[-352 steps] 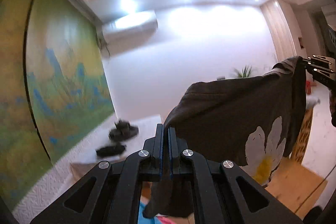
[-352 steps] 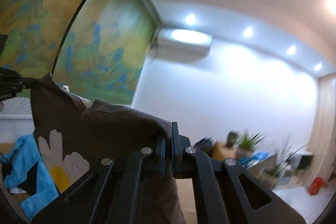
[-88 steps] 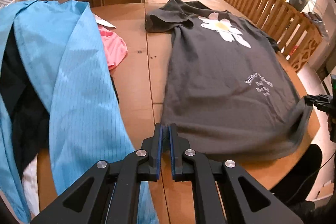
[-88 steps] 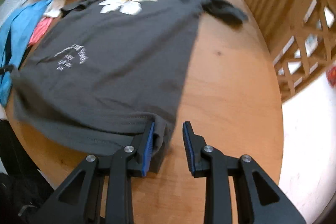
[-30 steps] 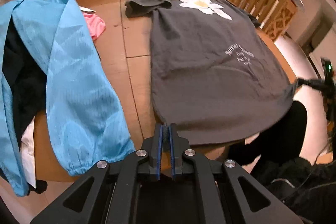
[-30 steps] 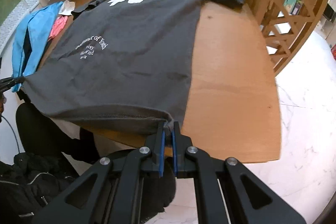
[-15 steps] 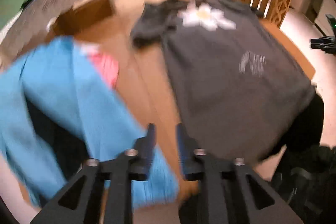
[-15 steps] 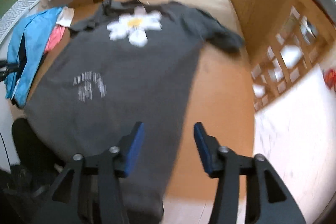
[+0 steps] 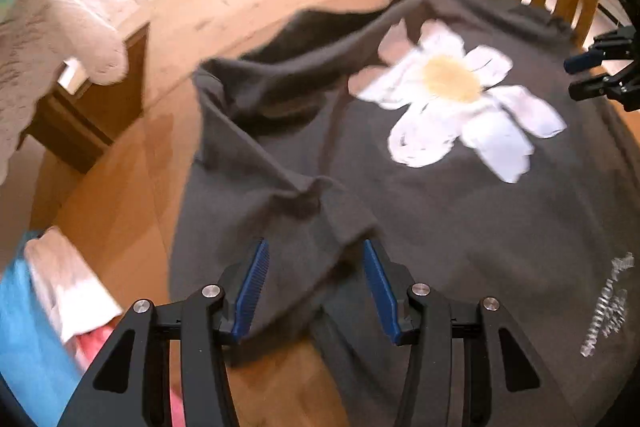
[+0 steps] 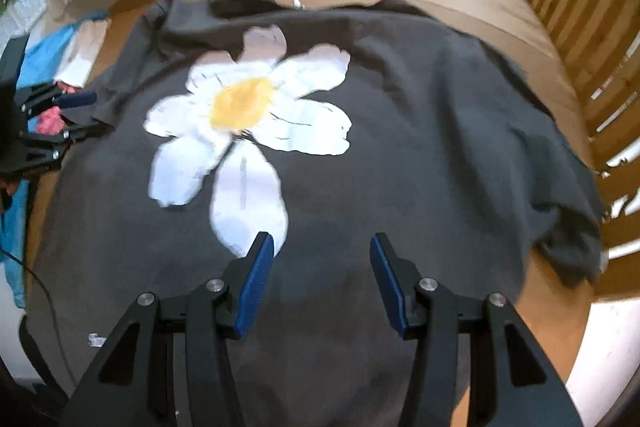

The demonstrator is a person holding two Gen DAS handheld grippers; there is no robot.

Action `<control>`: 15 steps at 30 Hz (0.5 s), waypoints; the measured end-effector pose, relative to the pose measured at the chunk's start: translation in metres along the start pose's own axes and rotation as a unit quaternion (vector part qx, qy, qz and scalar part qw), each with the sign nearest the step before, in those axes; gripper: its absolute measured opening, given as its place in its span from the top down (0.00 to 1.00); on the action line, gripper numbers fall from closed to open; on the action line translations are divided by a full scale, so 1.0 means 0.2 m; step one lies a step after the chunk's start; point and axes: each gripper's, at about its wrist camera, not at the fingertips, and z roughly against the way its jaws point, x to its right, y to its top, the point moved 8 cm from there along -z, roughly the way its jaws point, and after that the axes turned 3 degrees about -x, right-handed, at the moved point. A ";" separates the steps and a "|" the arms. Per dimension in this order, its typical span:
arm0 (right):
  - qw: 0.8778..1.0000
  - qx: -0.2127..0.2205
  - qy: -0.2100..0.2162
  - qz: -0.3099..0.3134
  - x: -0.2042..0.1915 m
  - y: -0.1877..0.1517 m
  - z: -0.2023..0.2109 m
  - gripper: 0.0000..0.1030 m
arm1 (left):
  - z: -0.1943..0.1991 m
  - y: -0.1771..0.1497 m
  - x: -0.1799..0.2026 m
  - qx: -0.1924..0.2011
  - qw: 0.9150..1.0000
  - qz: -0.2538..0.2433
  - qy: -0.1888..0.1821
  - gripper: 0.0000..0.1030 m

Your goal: Fold clothes

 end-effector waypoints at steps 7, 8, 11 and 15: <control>0.999 -0.022 -0.022 0.028 0.02 -0.05 -0.09 0.52 | -0.03 0.03 -0.24 -0.001 0.999 0.039 -0.024 0.97; 0.999 -0.021 -0.024 0.034 0.02 -0.05 -0.09 0.52 | -0.02 0.04 -0.34 0.005 0.998 0.060 -0.011 0.97; 0.999 -0.025 -0.022 0.032 0.01 -0.06 -0.09 0.51 | 0.01 0.02 -0.73 0.005 0.988 0.121 0.099 0.92; 0.998 -0.044 -0.022 0.039 -0.01 -0.06 -0.10 0.51 | 0.10 -0.07 -1.19 -0.015 0.940 0.173 0.295 0.59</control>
